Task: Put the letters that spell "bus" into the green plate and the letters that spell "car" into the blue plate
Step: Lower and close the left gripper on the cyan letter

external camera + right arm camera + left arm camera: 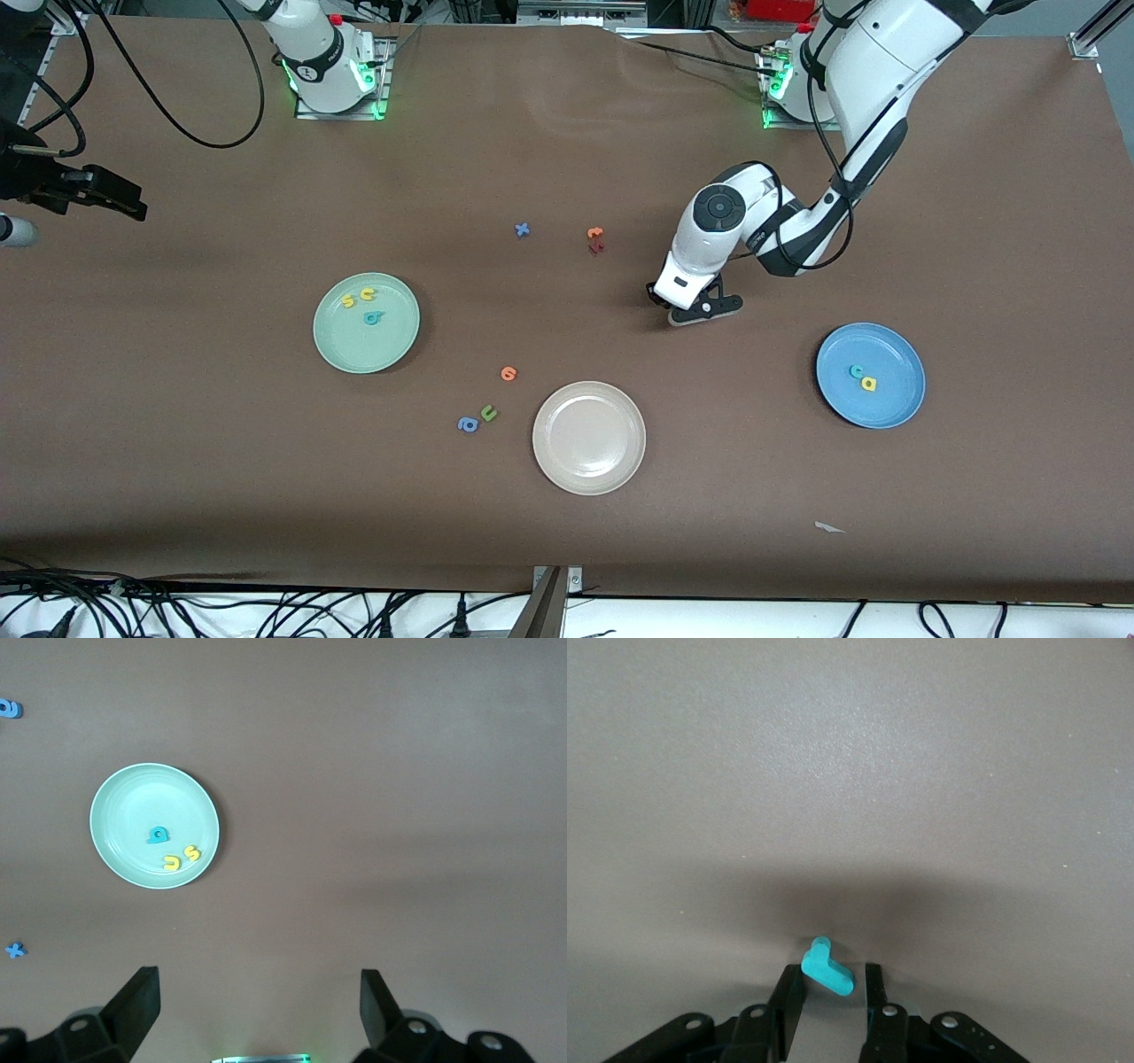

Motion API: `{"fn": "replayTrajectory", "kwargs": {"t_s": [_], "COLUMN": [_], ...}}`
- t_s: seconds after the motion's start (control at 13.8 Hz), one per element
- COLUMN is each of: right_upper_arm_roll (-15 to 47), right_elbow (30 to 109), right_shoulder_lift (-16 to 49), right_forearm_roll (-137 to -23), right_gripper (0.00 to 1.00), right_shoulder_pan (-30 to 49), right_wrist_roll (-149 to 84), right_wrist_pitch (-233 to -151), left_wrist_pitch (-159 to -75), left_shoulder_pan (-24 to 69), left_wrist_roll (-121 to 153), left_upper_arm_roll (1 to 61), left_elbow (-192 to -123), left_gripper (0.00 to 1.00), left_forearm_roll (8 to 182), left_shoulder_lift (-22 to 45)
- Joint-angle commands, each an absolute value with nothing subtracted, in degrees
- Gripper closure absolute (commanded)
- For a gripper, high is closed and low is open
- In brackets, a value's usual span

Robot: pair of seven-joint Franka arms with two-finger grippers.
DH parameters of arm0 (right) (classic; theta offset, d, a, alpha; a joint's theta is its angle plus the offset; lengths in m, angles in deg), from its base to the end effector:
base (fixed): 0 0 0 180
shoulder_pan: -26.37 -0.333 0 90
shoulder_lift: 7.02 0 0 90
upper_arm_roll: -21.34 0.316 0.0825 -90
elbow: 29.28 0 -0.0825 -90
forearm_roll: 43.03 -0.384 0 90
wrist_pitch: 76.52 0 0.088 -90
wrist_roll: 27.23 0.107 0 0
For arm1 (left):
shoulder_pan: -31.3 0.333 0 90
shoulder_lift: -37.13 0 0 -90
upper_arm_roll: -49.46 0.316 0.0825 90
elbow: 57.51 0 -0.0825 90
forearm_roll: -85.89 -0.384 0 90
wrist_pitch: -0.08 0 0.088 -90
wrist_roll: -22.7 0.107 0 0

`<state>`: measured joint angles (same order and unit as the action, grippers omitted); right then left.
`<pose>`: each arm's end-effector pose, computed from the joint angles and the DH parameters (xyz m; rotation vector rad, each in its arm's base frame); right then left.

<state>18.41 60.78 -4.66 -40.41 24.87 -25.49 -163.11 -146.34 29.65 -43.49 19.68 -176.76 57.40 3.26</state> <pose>0.5590 -0.0185 0.5963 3.0883 -0.0862 -0.1570 0.4896 -0.3102 0.1717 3.1017 0.4047 -0.0062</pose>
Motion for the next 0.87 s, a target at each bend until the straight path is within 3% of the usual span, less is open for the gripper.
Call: {"fn": "replayTrajectory", "kwargs": {"t_s": [0.0,0.22,0.8], "right_upper_arm_roll": [18.71,18.27,19.23], "right_elbow": [59.75,59.75,59.40], "right_shoulder_lift": [-4.38,-3.15,-3.59], "right_forearm_roll": [-40.13,-39.60,-43.53], "right_gripper": [0.00,0.00,0.00], "right_shoulder_pan": [25.23,26.81,26.46], "right_wrist_roll": [-25.30,-25.64,-24.85], "right_wrist_pitch": [-162.13,-162.65,-165.64], "left_wrist_pitch": [-146.78,-146.69,-146.69], "left_shoulder_pan": [29.80,29.80,29.80], "left_wrist_roll": [-44.88,-44.97,-45.59], "left_upper_arm_roll": [20.37,20.37,20.37], "left_elbow": [-175.99,-176.07,-175.90], "left_gripper": [0.65,0.74,0.86], "left_forearm_roll": [53.99,53.72,53.72], "left_shoulder_lift": [2.41,2.50,2.59]}}
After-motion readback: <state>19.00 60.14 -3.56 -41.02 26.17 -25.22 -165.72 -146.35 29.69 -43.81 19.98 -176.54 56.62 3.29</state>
